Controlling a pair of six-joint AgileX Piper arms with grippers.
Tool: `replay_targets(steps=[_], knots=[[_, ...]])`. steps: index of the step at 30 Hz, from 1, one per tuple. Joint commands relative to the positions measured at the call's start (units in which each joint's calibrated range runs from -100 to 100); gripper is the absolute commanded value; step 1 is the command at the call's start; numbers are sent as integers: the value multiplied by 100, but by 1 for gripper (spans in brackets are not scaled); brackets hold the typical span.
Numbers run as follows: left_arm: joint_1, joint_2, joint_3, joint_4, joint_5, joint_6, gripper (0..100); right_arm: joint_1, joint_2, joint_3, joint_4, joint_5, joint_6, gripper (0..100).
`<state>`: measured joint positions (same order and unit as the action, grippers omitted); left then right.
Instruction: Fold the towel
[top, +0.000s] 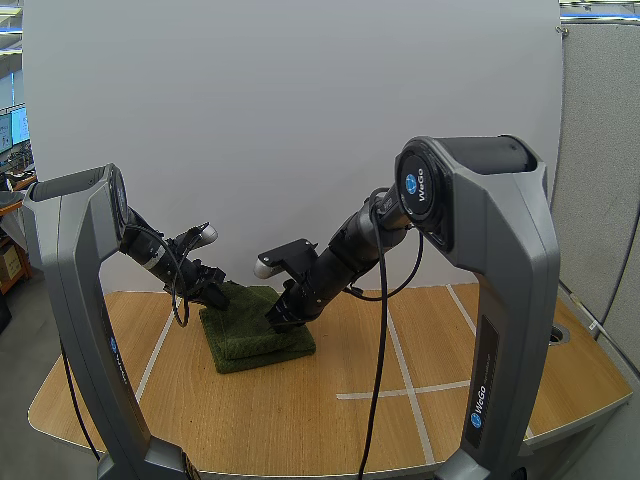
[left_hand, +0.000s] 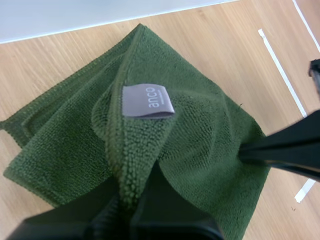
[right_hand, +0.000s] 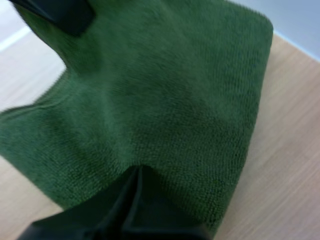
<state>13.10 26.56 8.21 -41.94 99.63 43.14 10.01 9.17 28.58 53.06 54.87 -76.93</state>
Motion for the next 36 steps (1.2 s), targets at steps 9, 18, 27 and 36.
replay_targets(steps=[9,18,27,36], knots=[[-26,328,-39,97,37,145,0,26,794,-7,-22,-402,-60,0],[-26,353,-55,196,-262,105,44,26,797,26,-22,-218,-60,0],[-17,-18,-69,131,37,101,89,26,797,367,-153,-147,-38,0],[-17,-699,-69,213,37,101,88,8,472,1159,-332,-787,-38,0]])
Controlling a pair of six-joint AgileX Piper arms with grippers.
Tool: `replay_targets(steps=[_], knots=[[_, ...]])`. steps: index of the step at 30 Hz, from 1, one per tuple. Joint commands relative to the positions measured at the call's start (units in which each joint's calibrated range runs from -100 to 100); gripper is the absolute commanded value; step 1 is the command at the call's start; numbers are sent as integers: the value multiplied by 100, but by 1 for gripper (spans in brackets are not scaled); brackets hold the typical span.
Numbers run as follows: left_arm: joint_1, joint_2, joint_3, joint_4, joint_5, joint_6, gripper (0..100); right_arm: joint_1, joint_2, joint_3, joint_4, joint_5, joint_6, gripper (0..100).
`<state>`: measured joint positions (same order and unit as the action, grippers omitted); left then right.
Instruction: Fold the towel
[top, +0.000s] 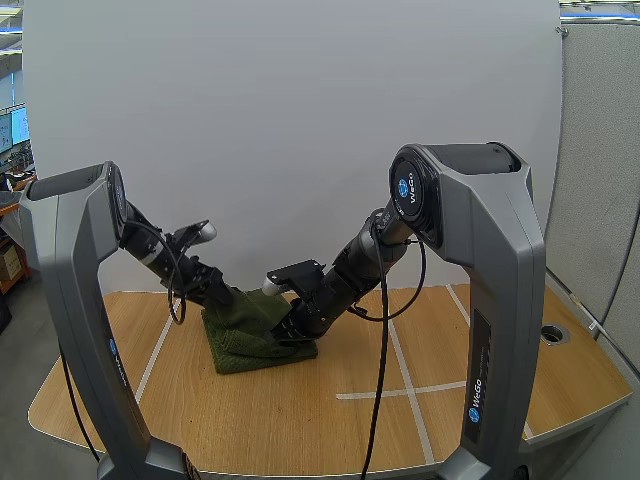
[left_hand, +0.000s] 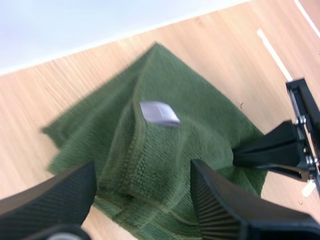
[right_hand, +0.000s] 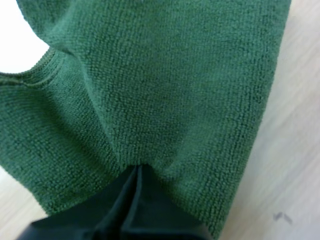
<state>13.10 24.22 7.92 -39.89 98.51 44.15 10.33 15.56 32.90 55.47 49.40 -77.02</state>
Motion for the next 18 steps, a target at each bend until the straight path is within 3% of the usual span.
replay_targets(steps=[1,12,18], knots=[[-17,-507,-39,8,149,0,88,-31,-285,831,-606,-417,-29,0],[-17,-592,473,-58,149,148,88,-300,-1707,1706,-1000,-397,-6,0],[-24,-902,1139,-481,149,538,81,-489,-2202,2178,-1078,-379,23,0]])
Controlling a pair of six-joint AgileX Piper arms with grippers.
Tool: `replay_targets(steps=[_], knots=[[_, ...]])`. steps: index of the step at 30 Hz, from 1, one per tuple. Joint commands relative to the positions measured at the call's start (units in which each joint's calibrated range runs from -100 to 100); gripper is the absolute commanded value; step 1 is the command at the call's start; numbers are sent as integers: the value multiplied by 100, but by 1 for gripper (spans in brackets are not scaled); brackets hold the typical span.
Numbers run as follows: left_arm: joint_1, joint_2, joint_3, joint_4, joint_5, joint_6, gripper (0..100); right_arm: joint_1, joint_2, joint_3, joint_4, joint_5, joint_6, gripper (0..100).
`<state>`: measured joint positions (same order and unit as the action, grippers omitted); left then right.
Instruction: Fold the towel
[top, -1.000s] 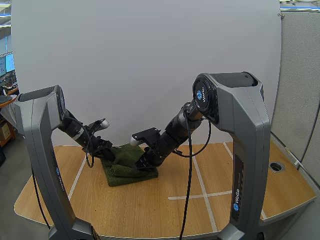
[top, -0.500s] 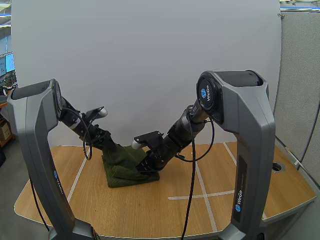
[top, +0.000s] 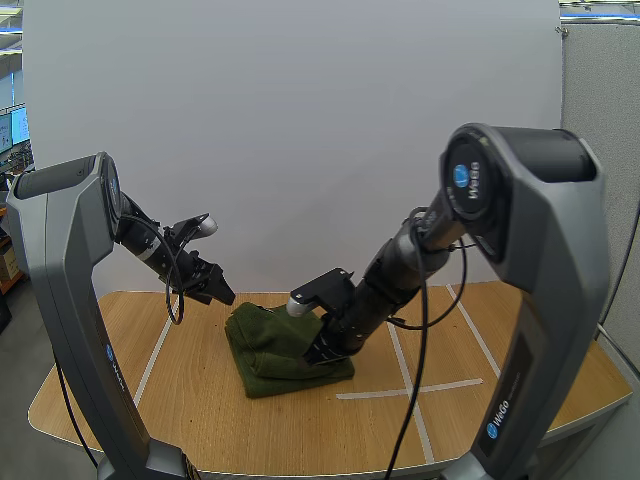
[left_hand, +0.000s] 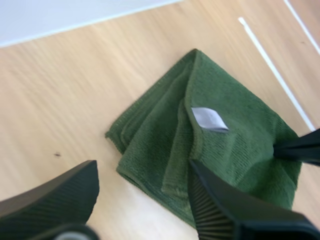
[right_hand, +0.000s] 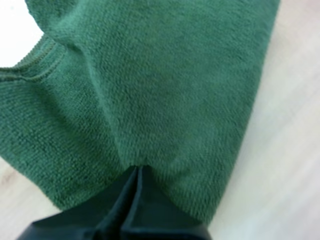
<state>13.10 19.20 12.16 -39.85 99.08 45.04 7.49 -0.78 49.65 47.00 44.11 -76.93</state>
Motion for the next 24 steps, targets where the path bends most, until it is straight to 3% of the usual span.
replay_targets(steps=[1,11,15,17,19,22,23,24], knots=[[-24,-509,844,-528,92,510,81,-224,-627,571,-241,150,14,0],[-31,-1727,1707,-542,92,765,81,-223,-1722,693,-135,660,205,0],[-31,-1992,1822,-569,92,689,77,-223,-2095,539,116,-27,183,0],[-31,-2027,1900,-649,92,689,69,-223,-2027,297,126,-66,176,0],[-39,-2044,2031,-785,92,689,48,-223,-1841,18,152,-65,165,0],[-174,-2044,2196,-814,92,720,7,-223,-1405,-464,161,-65,165,0],[-257,-2044,2244,-814,92,742,0,-223,-1188,-683,161,-65,165,0],[-351,-2044,2270,-826,92,743,0,-223,-1043,-829,161,-65,165,0]])
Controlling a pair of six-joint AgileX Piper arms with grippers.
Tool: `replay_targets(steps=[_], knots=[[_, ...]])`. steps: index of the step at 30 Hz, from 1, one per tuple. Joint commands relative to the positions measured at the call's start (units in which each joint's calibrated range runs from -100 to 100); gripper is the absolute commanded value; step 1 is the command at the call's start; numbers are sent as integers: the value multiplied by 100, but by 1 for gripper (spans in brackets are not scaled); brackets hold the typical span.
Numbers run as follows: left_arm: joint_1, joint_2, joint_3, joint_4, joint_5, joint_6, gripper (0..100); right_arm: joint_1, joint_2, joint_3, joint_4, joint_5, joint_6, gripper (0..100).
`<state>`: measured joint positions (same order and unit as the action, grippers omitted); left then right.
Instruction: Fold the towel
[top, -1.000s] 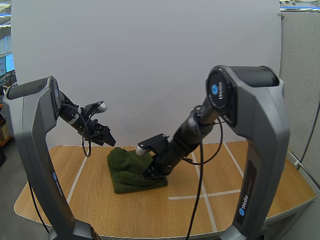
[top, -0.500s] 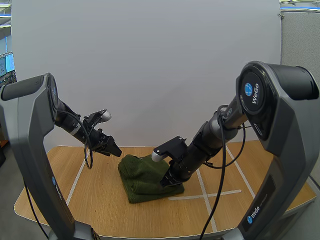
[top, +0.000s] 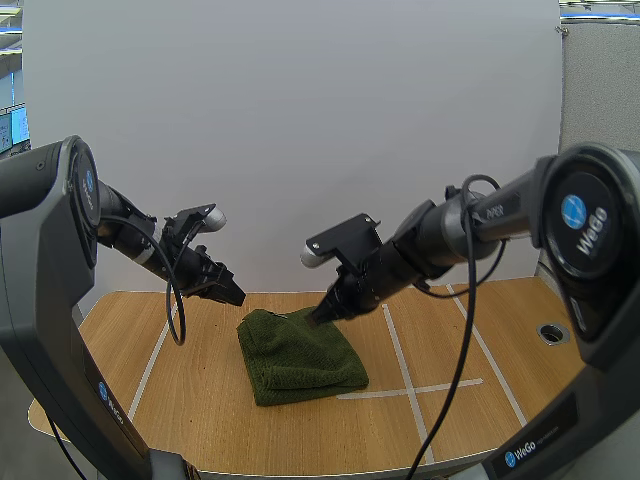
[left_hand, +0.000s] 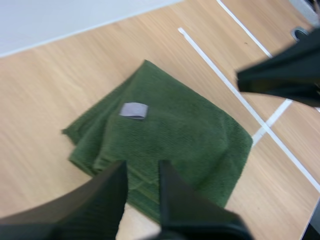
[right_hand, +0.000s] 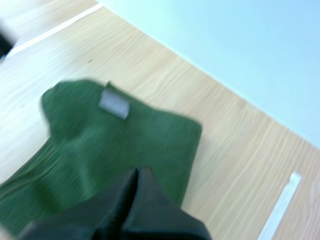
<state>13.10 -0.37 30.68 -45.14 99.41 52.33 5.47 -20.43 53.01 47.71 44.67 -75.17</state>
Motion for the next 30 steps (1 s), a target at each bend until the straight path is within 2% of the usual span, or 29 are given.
replay_targets(steps=[1,2,5,8,13,22,30], knots=[[-454,-87,419,-325,59,15,0,-21,1150,-1376,106,-121,-11,0],[-518,-87,419,-339,59,15,0,-21,1264,-1476,107,-103,-11,0],[-853,-87,419,-422,59,-75,0,-21,1822,-1949,159,80,-11,0],[-1023,-39,419,-65,59,-240,0,-21,2297,-2352,198,181,-11,0],[-1049,312,446,76,-100,-255,0,-21,2799,-2691,301,484,-11,0],[-1049,1139,446,184,-1275,-125,0,-21,3512,-2864,313,140,-48,0],[-1049,1764,446,335,-1762,-76,0,-31,3948,-2864,302,-251,-159,0]])
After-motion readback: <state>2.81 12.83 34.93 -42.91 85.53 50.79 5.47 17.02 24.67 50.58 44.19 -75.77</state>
